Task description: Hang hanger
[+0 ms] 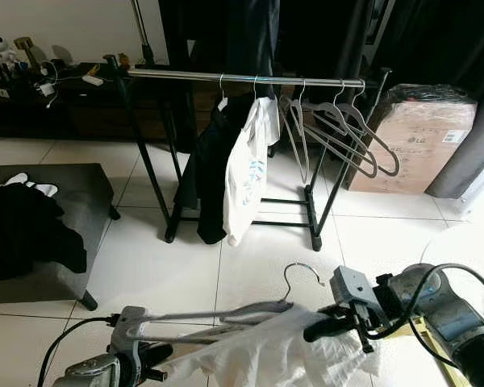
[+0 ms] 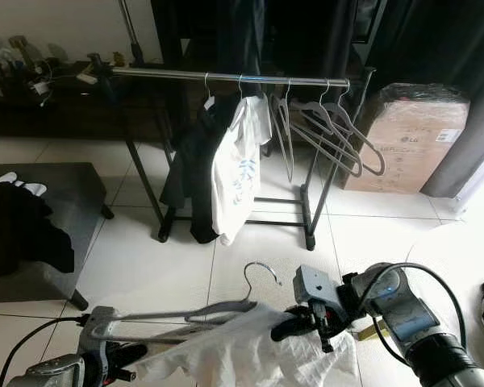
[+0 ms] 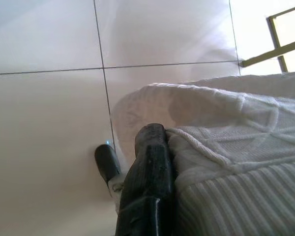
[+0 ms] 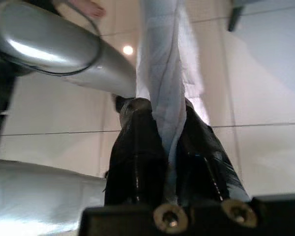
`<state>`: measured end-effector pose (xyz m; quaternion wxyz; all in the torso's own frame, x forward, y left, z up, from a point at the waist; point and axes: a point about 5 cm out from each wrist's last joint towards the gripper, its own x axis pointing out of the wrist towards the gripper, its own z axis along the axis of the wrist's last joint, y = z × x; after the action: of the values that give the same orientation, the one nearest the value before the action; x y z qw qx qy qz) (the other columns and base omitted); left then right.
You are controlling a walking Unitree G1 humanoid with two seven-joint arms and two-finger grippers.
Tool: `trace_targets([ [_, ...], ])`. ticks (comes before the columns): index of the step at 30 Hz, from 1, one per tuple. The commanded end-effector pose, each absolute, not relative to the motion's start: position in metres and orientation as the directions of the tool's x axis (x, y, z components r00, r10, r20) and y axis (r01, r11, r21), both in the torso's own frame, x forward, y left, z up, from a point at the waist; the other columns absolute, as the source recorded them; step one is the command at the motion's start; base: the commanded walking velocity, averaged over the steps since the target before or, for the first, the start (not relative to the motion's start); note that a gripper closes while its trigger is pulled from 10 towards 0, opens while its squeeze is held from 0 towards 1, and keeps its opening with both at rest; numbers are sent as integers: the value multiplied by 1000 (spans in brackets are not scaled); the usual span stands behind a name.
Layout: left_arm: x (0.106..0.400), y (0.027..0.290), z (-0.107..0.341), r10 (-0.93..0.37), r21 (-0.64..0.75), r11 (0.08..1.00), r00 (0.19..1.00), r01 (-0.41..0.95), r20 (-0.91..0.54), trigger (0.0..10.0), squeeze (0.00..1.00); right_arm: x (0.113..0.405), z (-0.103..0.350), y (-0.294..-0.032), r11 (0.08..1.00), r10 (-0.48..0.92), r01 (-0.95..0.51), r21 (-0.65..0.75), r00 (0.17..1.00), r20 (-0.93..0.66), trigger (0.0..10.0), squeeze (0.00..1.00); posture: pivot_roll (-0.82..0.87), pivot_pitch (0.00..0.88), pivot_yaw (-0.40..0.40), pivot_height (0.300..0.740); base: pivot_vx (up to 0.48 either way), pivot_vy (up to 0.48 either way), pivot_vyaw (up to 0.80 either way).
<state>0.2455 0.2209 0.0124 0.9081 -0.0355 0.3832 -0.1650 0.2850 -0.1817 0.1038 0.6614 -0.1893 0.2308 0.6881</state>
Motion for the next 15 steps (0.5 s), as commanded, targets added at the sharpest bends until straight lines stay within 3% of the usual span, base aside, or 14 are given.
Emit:
trace_targets([
  [1, 228, 255, 2, -183, -90, 979, 608, 181, -772, 0, 0, 284, 108, -204, -7, 778, -999, 39, -30, -628, 0, 0, 65, 165, -31, 740, 0, 0, 0],
  [3, 228, 257, 3, -180, -87, 980, 607, 179, -774, 0, 0, 283, 104, -212, -29, 733, -999, 20, -35, -679, 0, 0, 64, 168, -30, 740, 0, 0, 0],
  [7, 228, 257, 3, -179, -89, 980, 609, 176, -773, 0, 0, 287, 129, -198, 9, 914, -992, 129, -44, -404, 0, 0, 64, 175, -30, 740, 0, 0, 0],
  [9, 228, 256, 3, -181, -90, 980, 609, 177, -772, 0, 0, 286, 134, -195, -8, 931, -988, 154, -64, -360, 0, 0, 65, 177, -28, 740, 0, 0, 0],
  [14, 228, 255, 3, -185, -92, 979, 606, 180, -773, 0, 0, 273, 121, -200, -79, 874, -982, 173, -152, -462, 0, 0, 68, 186, -26, 740, 0, 0, 0],
  [15, 227, 256, 2, -181, -89, 980, 604, 179, -776, 0, 0, 269, 109, -209, -96, 804, -982, 162, -172, -570, 0, 0, 67, 186, -25, 740, 0, 0, 0],
])
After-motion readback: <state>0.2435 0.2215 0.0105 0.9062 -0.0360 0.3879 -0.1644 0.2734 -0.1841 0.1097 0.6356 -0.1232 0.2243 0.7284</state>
